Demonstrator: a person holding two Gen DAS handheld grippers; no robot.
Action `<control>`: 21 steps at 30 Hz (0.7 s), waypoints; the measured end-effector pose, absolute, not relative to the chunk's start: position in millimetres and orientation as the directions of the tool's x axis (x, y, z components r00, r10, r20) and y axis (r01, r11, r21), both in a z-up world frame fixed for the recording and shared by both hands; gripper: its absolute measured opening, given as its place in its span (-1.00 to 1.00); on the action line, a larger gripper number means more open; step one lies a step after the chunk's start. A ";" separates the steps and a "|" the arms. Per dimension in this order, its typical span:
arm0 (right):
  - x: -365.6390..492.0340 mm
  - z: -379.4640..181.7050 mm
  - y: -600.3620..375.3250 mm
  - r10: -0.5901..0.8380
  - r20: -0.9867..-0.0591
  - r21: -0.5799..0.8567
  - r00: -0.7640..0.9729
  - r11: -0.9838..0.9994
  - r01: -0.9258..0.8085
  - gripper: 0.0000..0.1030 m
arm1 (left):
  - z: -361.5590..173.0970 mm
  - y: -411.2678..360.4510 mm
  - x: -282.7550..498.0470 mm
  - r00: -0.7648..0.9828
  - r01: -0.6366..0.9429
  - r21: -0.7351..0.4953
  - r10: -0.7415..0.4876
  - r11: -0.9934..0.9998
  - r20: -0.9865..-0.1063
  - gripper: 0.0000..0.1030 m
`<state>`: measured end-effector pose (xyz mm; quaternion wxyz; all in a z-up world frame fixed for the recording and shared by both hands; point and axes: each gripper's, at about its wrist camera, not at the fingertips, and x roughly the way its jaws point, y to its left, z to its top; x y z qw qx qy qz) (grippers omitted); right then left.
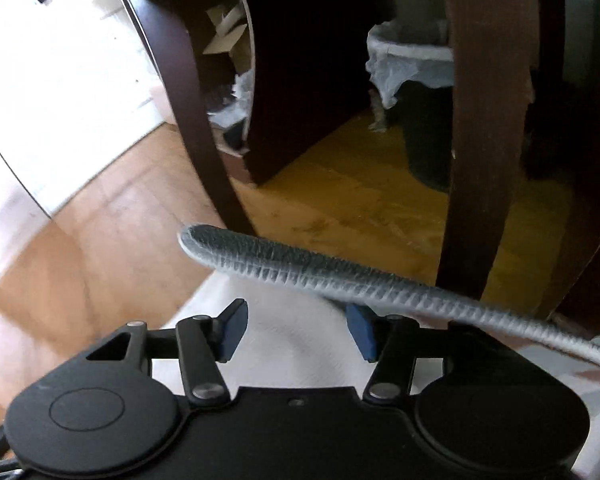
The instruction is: Fold clothes
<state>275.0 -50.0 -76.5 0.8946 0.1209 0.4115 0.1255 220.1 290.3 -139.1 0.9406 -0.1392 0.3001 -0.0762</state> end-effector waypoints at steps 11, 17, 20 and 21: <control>246.4 -114.0 -75.0 0.228 -0.756 0.209 0.614 0.972 -0.104 0.22 | -131.2 271.4 210.6 0.823 -0.023 -0.167 -0.077 0.986 -0.563 -0.86; 170.9 -125.3 -136.7 0.145 -0.667 0.213 0.731 0.977 -0.001 0.24 | -132.8 275.3 182.9 0.781 -0.084 -0.159 -0.034 0.984 -0.623 -0.62; 142.9 -125.3 -165.7 0.306 -0.635 0.436 0.709 0.900 0.003 0.31 | -111.4 258.4 161.1 0.832 0.080 -0.301 -0.230 0.950 -0.505 -0.53; 134.8 -126.0 -171.7 0.359 -0.614 0.507 0.703 0.862 0.003 0.34 | -113.0 251.9 157.7 0.822 0.109 -0.318 -0.265 0.942 -0.504 -0.50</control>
